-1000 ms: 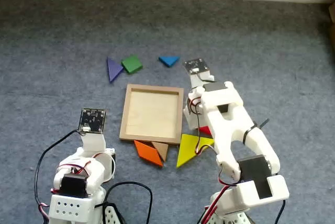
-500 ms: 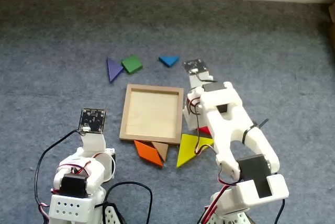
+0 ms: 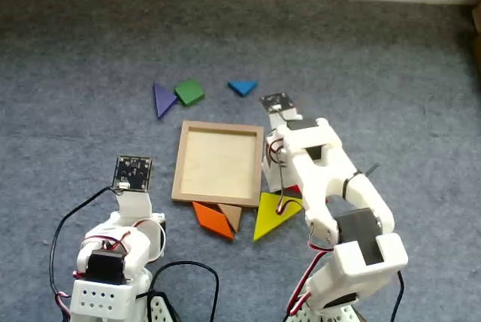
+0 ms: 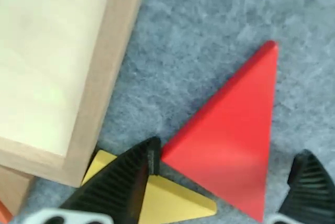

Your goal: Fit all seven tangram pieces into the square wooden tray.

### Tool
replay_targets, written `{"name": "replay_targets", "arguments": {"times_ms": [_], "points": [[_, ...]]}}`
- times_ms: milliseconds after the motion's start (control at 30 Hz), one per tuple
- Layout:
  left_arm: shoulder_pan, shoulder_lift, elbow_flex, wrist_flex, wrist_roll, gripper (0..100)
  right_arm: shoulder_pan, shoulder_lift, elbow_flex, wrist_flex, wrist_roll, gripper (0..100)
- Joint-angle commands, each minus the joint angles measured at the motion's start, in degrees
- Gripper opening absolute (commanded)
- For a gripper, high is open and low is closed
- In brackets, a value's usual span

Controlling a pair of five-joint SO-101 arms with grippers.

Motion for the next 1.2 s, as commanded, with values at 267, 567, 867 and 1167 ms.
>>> {"name": "replay_targets", "arguments": {"times_ms": [267, 567, 867, 1167], "points": [[-0.66, -1.54, 1.1, 0.35, -0.18, 1, 0.75, 0.13, -2.07, -0.66, 0.7, 26.7], [-0.66, -1.54, 1.1, 0.35, -0.18, 1, 0.84, 0.13, -2.24, -0.66, -5.01, 35.1], [-0.66, -1.54, 1.1, 0.35, -0.18, 1, 0.84, 0.13, -2.24, -1.63, -5.89, 37.9], [-0.66, -1.54, 1.1, 0.35, -0.18, 1, 1.36, 0.22, -4.09, -1.98, -8.62, 37.9]]}}
